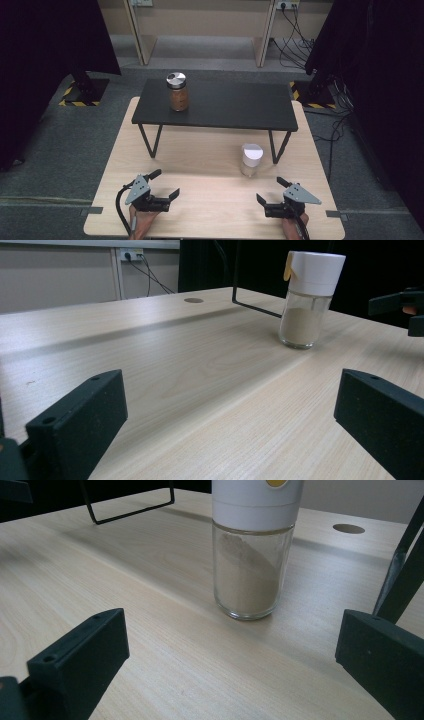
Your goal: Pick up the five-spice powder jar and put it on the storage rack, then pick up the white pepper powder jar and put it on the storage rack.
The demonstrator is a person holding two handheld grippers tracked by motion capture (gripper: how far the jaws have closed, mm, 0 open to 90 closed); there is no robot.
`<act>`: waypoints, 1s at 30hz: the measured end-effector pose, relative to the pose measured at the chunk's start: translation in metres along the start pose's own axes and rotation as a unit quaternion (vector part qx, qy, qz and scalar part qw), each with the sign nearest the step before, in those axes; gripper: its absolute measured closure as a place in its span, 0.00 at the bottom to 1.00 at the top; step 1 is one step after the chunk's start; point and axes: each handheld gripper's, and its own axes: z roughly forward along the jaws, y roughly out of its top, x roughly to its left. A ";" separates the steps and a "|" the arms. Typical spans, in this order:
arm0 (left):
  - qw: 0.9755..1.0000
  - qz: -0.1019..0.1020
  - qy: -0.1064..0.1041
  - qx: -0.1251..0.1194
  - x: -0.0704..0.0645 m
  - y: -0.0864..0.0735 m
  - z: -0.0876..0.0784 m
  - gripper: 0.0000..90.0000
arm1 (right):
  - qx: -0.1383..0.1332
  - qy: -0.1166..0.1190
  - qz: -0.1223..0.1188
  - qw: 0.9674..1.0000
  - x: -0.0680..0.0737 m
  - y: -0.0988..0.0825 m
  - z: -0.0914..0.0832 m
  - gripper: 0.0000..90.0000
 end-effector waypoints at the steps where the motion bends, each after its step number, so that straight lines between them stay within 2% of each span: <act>1: 1.000 0.001 0.001 0.001 0.000 0.000 0.000 0.00 | 0.000 0.000 0.000 1.000 0.000 0.000 0.000 0.01; 25: 1.000 0.000 0.002 0.000 -0.001 0.000 0.000 0.00 | 0.001 0.001 -0.003 1.000 0.001 0.001 0.000 0.01; 30: 1.000 0.000 0.000 0.001 -0.001 0.000 0.000 0.00 | -0.007 -0.001 -0.003 1.000 0.001 -0.002 -0.001 0.01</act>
